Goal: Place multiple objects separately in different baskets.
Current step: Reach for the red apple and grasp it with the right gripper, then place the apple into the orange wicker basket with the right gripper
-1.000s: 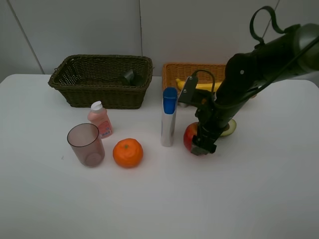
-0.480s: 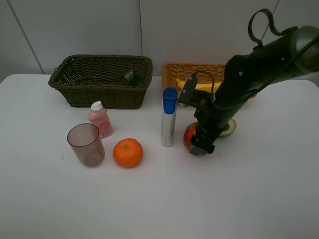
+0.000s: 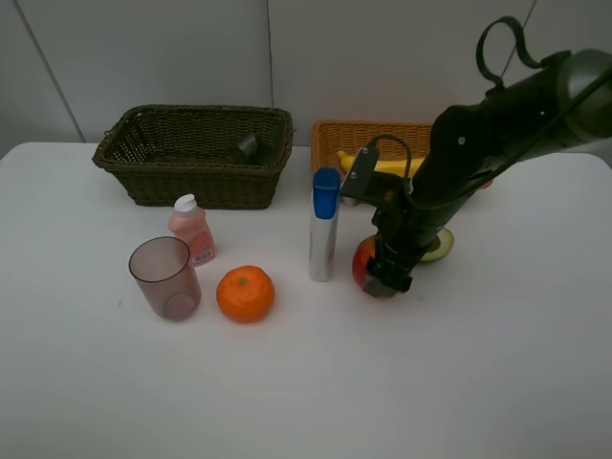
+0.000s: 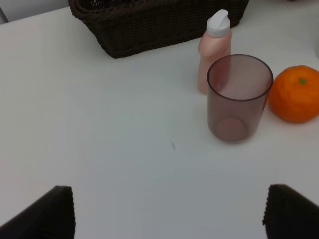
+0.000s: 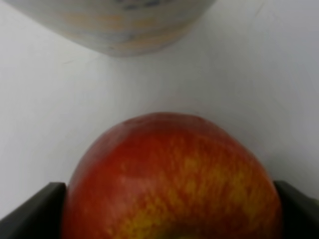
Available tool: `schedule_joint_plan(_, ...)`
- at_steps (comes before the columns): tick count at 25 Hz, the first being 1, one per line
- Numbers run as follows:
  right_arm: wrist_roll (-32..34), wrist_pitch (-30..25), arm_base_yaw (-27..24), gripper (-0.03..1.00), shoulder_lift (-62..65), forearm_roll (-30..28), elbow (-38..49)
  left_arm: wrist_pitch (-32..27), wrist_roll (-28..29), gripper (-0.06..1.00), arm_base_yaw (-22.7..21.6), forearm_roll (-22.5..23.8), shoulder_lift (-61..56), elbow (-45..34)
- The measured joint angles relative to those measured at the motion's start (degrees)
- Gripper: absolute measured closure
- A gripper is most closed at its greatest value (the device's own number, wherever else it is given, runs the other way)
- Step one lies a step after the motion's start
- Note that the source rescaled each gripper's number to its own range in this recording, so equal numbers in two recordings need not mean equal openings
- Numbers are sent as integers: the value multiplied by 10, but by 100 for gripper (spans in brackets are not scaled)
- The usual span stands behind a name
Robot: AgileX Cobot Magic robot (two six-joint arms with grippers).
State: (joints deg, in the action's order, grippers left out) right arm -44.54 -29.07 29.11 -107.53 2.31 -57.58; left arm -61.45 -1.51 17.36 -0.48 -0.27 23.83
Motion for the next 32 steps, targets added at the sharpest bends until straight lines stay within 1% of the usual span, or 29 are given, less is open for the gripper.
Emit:
schedule_joint_plan(16, 0, -10, 0, 25, 2, 0, 0, 0, 0, -6, 0, 0, 0, 0)
schedule_joint_plan(26, 2, -69, 0, 25, 57, -1, -1, 0, 0, -6, 0, 0, 0, 0)
schedule_joint_plan(32, 2, -112, 0, 25, 92, -3, -22, 0, 0, -6, 0, 0, 0, 0)
